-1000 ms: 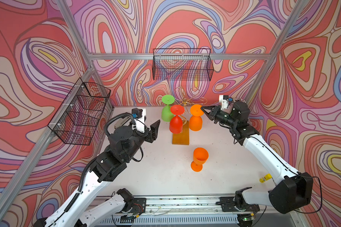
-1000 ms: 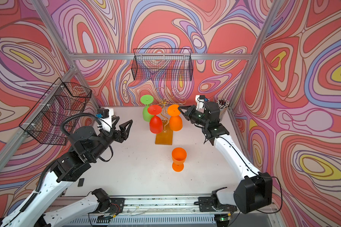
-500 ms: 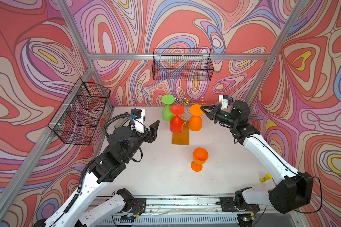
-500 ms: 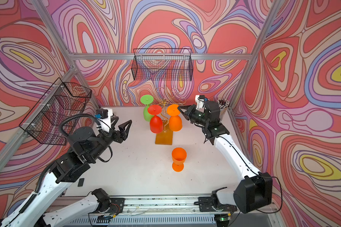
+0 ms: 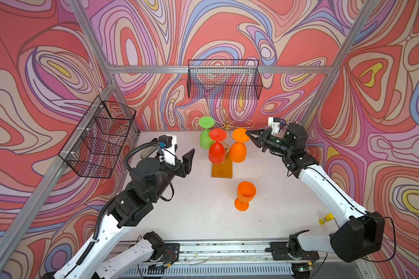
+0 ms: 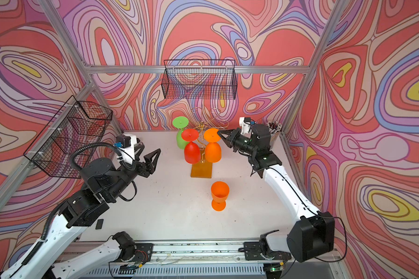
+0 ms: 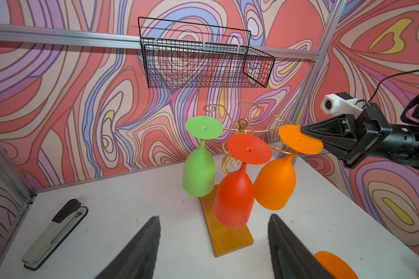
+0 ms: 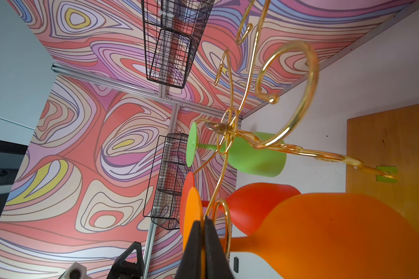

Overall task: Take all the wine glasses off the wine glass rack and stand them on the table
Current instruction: 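Close the right gripper on the orange glass foot and adjust the grip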

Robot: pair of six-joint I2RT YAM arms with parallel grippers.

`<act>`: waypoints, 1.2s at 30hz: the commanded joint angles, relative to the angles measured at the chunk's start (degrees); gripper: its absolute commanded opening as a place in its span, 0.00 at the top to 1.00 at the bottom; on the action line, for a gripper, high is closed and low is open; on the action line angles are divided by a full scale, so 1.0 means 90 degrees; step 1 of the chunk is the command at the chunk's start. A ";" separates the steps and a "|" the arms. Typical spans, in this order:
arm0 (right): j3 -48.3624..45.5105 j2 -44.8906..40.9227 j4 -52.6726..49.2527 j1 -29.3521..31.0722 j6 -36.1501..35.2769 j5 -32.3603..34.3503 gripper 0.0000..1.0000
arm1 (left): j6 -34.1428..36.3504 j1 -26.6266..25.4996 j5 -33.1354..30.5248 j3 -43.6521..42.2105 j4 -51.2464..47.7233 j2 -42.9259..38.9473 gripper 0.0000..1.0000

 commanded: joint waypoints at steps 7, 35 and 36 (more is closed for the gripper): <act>0.0166 0.0027 0.0236 0.0037 0.0153 -0.0298 1.00 | 0.0023 0.0040 -0.0138 -0.0053 -0.0051 -0.0096 0.30; 0.0740 0.0619 0.0249 0.0222 0.0048 -0.0149 1.00 | -0.0017 0.0050 -0.0197 -0.0072 -0.0160 -0.0056 0.05; 0.0743 0.0641 0.0247 0.0222 0.0029 -0.0134 1.00 | -0.0006 0.0050 -0.0188 -0.0081 -0.0171 -0.0057 0.04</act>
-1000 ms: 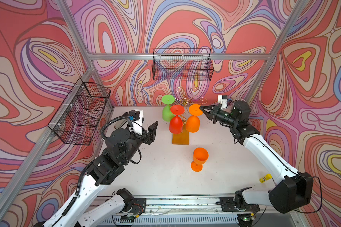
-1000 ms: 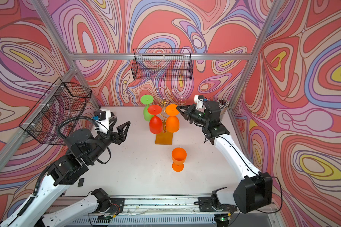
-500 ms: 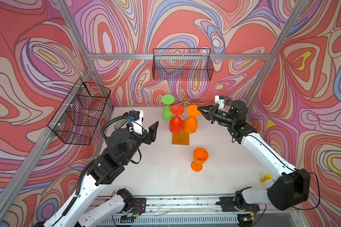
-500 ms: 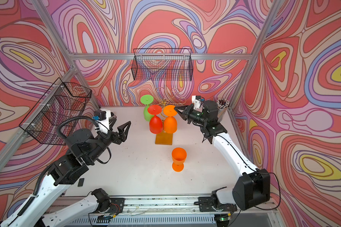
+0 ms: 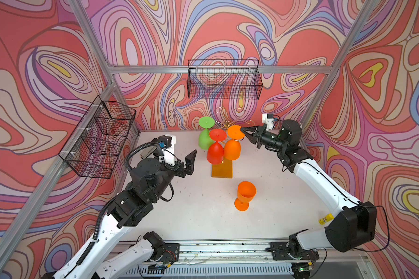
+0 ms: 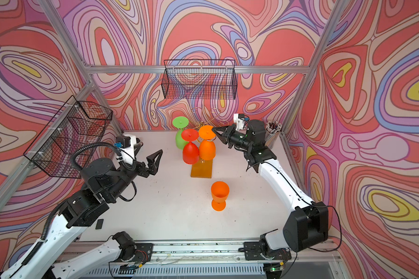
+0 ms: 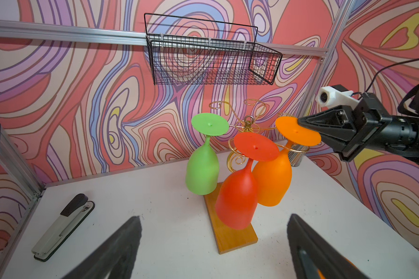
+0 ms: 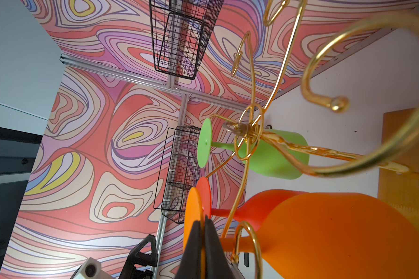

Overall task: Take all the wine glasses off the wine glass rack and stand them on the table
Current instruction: 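Close the right gripper on the orange glass foot and adjust the grip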

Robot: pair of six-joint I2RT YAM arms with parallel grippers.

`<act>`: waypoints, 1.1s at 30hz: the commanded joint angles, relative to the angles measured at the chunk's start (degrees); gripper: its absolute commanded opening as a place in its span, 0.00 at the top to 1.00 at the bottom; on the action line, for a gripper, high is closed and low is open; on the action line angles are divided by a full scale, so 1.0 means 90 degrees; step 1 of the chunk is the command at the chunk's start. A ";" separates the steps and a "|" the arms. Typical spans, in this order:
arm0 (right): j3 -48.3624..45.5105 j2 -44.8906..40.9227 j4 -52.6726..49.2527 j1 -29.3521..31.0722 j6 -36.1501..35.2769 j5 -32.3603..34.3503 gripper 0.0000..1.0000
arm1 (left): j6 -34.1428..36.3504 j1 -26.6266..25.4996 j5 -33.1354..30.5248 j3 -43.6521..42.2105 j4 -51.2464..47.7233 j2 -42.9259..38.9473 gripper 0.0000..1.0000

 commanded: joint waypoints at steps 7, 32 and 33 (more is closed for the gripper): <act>0.0312 0.0131 -0.0109 0.0042 -0.0326 0.0300 1.00 | 0.0060 0.0046 -0.0008 0.0000 -0.0149 -0.0054 0.00; 0.0361 -0.0049 -0.0430 0.0042 -0.0536 0.0868 1.00 | 0.0128 0.0045 0.0046 -0.0052 -0.0168 -0.0174 0.00; 0.0365 -0.0060 -0.0440 0.0042 -0.0518 0.0903 1.00 | 0.0128 0.0045 0.0041 -0.0056 -0.0175 -0.0188 0.00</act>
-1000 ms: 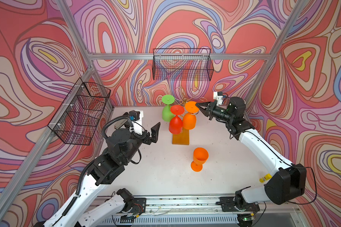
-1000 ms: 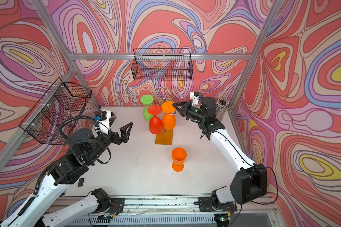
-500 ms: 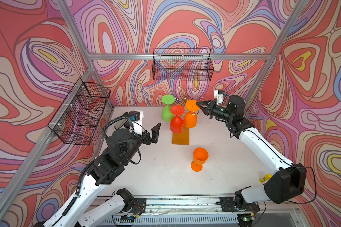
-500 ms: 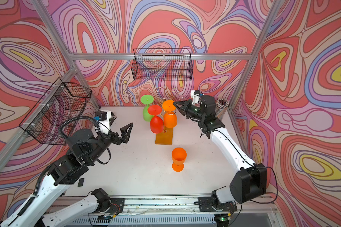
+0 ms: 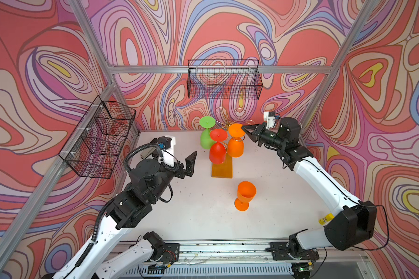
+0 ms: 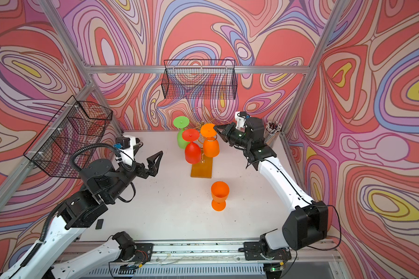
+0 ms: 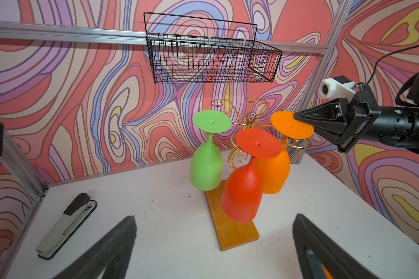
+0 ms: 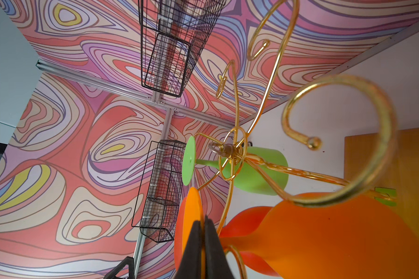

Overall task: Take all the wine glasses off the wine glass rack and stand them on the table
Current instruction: 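Close the right gripper on the orange glass foot and adjust the grip, then lift the orange glass up off the rack hook with the right gripper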

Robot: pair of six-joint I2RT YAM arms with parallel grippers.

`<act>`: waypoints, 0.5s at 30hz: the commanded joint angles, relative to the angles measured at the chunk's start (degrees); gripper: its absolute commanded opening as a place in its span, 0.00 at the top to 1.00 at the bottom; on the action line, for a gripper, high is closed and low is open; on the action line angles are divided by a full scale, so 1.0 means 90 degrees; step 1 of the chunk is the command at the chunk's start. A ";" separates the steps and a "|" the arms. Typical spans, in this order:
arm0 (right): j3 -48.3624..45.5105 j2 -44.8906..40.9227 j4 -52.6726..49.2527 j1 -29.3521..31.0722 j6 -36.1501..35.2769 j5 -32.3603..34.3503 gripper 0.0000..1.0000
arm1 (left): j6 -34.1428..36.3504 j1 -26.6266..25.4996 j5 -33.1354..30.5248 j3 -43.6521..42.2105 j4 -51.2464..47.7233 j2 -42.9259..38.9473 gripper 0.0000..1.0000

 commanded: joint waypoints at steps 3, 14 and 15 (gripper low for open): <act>0.0029 -0.0191 0.0110 0.0011 0.0133 0.0286 1.00 | 0.0057 0.0045 0.0008 -0.0056 -0.0120 -0.0130 0.00; 0.0025 -0.0502 -0.0328 0.0010 0.0164 0.0709 1.00 | 0.0067 0.0045 0.0007 -0.0124 -0.0101 -0.0169 0.00; 0.0020 -0.0519 -0.0346 0.0011 0.0169 0.0734 1.00 | 0.0067 0.0045 0.0007 -0.0130 -0.0095 -0.0171 0.00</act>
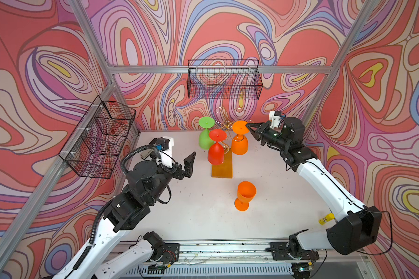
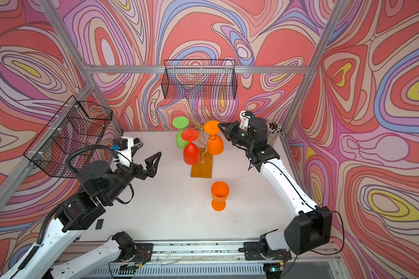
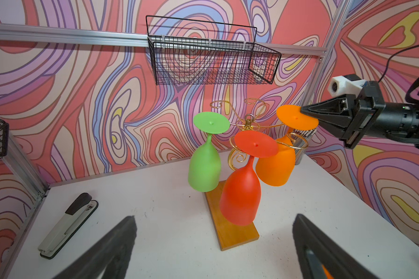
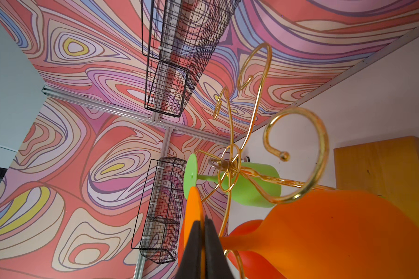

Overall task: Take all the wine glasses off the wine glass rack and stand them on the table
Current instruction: 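Lift the orange glass up off the rack hook with the right gripper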

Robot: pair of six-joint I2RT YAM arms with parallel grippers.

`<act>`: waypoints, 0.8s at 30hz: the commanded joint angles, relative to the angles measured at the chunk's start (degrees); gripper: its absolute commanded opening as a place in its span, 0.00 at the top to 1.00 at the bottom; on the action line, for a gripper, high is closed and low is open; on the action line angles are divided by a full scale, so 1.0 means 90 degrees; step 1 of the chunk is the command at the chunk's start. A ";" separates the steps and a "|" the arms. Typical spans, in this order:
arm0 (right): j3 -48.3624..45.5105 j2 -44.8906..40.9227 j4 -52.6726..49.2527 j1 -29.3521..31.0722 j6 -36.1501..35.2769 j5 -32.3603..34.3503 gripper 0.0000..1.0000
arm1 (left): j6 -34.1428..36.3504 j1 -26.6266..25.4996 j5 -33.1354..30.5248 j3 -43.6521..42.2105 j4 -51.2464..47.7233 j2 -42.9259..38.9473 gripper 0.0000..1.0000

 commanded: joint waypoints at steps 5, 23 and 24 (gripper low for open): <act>0.0002 -0.0333 -0.0328 0.0020 -0.0042 0.0215 1.00 | 0.0065 0.0042 0.0029 -0.0107 -0.0067 -0.0072 0.00; 0.0069 -0.1585 -0.1660 -0.0428 -0.0861 0.0943 1.00 | 0.0065 0.0042 0.0215 -0.0091 -0.0083 -0.0141 0.00; 0.0111 -0.1653 -0.1645 -0.0437 -0.0981 0.0924 1.00 | 0.0057 0.0042 0.0296 -0.0097 -0.0065 -0.0136 0.00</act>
